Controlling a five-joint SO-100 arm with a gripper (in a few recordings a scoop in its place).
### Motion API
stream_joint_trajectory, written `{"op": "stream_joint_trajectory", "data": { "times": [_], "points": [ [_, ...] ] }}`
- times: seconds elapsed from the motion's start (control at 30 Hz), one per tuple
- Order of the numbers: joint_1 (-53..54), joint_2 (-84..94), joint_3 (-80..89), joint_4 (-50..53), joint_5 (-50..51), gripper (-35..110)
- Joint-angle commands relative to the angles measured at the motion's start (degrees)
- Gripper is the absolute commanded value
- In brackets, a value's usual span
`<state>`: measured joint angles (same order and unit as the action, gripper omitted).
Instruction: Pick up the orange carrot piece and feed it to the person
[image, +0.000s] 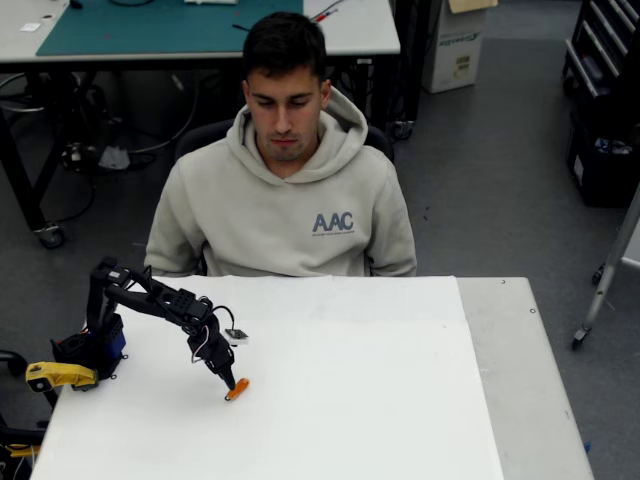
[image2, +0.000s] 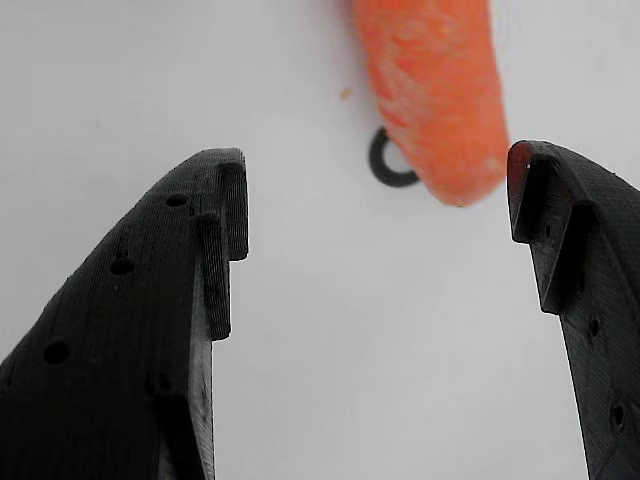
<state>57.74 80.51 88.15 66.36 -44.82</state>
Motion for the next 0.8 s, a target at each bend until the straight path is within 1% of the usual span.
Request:
{"op": "stream_joint_trajectory", "data": {
  "times": [0.0, 0.43, 0.77],
  "points": [
    [1.14, 1.32, -3.6, 0.09, -0.7, 20],
    [1.23, 1.32, -3.78, 0.09, -0.7, 20],
    [1.32, 1.23, -11.34, 0.44, -0.53, 20]
  ]
}}
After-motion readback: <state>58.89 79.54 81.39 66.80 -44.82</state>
